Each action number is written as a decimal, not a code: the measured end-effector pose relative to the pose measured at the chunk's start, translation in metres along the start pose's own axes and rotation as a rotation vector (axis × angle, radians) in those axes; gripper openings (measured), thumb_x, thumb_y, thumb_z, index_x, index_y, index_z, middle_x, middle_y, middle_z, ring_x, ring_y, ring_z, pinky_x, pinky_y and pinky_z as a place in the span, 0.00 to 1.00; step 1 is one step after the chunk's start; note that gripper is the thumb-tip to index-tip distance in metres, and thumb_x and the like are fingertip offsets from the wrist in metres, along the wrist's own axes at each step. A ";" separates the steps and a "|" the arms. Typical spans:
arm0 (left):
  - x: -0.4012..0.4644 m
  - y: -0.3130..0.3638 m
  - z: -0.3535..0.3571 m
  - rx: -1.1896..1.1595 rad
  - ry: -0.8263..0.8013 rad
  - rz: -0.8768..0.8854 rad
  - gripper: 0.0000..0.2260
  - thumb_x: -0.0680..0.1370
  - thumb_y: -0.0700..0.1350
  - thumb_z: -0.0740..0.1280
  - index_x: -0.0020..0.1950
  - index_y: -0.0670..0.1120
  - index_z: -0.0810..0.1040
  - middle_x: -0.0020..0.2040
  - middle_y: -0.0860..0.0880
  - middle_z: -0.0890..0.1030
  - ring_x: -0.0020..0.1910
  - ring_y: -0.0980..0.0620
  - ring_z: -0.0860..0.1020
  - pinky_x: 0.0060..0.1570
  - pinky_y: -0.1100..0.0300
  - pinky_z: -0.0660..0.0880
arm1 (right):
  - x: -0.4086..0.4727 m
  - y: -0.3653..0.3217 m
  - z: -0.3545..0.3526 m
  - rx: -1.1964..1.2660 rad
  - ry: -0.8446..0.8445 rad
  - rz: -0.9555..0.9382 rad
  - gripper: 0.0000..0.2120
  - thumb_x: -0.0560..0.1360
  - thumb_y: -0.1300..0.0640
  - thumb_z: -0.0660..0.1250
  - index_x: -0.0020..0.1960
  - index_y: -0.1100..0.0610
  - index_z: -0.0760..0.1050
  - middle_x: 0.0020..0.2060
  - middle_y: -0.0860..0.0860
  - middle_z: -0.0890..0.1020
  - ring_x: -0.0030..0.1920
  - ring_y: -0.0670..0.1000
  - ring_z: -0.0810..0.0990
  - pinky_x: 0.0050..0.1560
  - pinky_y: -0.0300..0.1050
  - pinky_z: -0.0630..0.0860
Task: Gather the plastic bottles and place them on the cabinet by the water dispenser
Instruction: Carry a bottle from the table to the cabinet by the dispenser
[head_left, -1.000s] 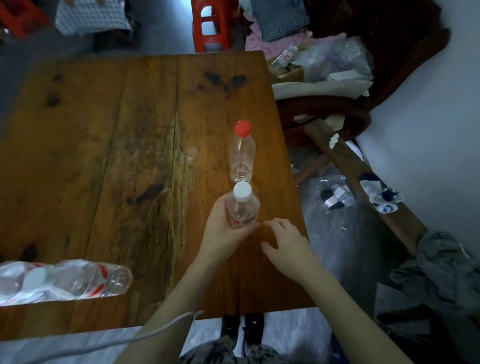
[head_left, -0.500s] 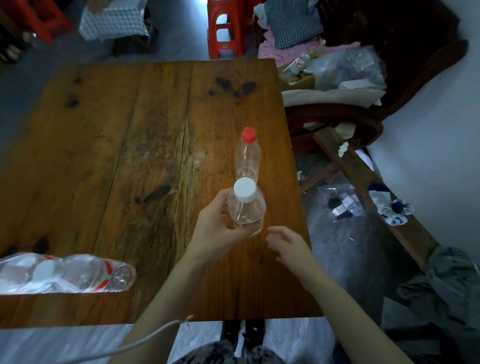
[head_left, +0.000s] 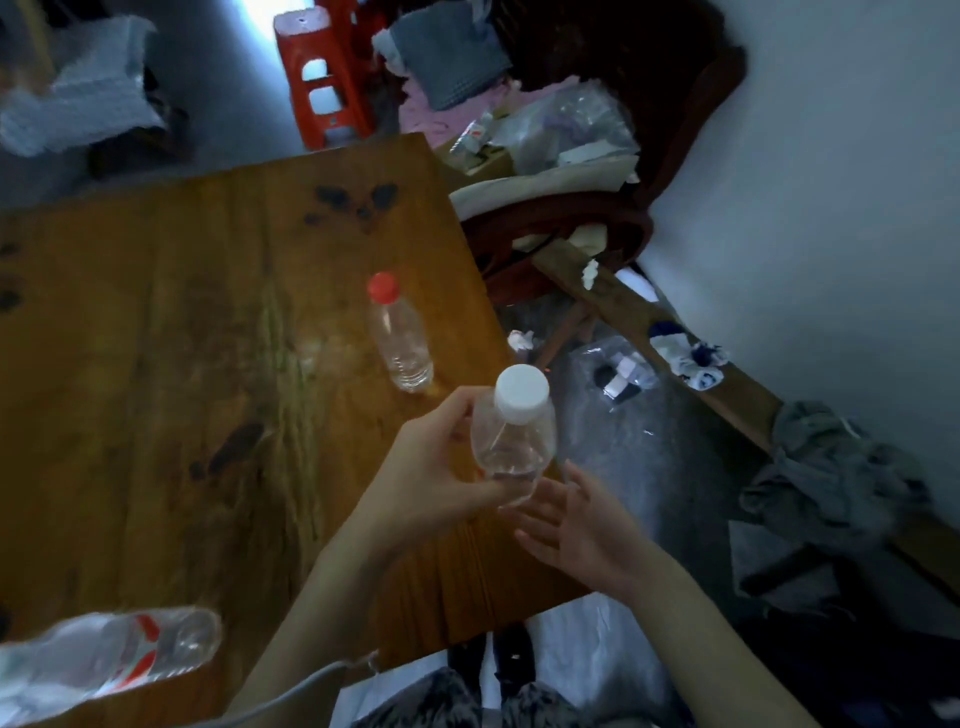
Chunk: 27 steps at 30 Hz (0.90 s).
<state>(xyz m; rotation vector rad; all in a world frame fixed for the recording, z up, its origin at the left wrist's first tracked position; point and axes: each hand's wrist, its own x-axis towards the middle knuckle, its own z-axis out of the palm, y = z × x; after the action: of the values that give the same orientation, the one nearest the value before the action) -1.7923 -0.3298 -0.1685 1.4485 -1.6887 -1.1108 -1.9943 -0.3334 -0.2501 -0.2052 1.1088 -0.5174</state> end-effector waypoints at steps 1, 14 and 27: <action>0.003 0.005 0.003 0.008 -0.035 0.023 0.31 0.68 0.46 0.82 0.68 0.53 0.73 0.61 0.61 0.81 0.61 0.60 0.79 0.60 0.62 0.77 | -0.007 0.001 -0.005 0.034 0.025 -0.018 0.27 0.82 0.41 0.53 0.66 0.60 0.76 0.59 0.60 0.83 0.63 0.59 0.79 0.63 0.55 0.74; 0.022 0.088 0.089 0.099 -0.664 0.431 0.30 0.62 0.62 0.78 0.61 0.65 0.71 0.58 0.67 0.80 0.59 0.67 0.78 0.59 0.70 0.75 | -0.126 0.091 -0.065 0.588 0.241 -0.447 0.29 0.77 0.42 0.58 0.66 0.63 0.75 0.56 0.61 0.81 0.54 0.59 0.82 0.50 0.53 0.80; -0.156 0.189 0.208 0.020 -1.386 0.856 0.28 0.65 0.53 0.81 0.61 0.65 0.74 0.55 0.66 0.83 0.55 0.64 0.81 0.52 0.72 0.75 | -0.288 0.314 -0.055 1.049 0.708 -0.882 0.24 0.81 0.45 0.54 0.64 0.61 0.75 0.61 0.63 0.81 0.64 0.64 0.78 0.63 0.57 0.74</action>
<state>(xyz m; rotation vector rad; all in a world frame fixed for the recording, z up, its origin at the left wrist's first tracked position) -2.0293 -0.1315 -0.0805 -0.4013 -2.7214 -1.6006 -2.0493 0.0857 -0.1725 0.4812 1.2323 -1.9922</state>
